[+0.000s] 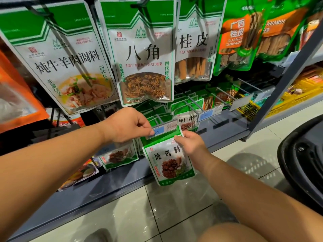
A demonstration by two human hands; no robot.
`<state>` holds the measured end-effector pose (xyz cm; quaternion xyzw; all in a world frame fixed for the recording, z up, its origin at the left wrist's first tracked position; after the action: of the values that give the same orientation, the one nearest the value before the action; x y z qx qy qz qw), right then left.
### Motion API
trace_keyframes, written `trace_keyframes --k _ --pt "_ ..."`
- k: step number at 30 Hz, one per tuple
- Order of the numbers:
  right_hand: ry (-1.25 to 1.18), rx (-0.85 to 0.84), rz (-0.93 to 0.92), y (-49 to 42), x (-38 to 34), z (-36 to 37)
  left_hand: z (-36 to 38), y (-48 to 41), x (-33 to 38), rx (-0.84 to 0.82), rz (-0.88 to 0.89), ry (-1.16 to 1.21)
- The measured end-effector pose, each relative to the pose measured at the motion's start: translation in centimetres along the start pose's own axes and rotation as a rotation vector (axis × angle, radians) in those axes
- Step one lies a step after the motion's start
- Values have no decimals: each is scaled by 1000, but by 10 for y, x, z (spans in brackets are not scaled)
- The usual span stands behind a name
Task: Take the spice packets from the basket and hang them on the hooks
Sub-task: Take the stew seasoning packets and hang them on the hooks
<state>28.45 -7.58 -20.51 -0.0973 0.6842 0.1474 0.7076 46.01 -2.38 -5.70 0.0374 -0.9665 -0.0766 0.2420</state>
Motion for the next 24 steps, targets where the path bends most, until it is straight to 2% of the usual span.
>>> trace_keyframes --k 4,9,17,24 --pt "-80 -47 -36 0 -2 4 0 1 -2 5 -3 8" --pt "-57 24 -25 -14 9 0 2 0 -3 6 -21 20" --pt "151 35 -77 -22 -9 3 5 0 -7 2 -44 42" --pt "481 46 -59 -46 -2 1 7 0 -13 12 -75 70"
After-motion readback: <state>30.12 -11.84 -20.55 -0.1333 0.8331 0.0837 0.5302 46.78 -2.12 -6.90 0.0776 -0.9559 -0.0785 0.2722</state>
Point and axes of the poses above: each hand's wrist, its own y-axis away from the middle knuckle, its own z-axis out of the palm, x = y × z, the point moved 9 cm from there along -y, towards the middle knuckle, and after that the axes turned 13 degrees about -z, right-handed, at the moved point
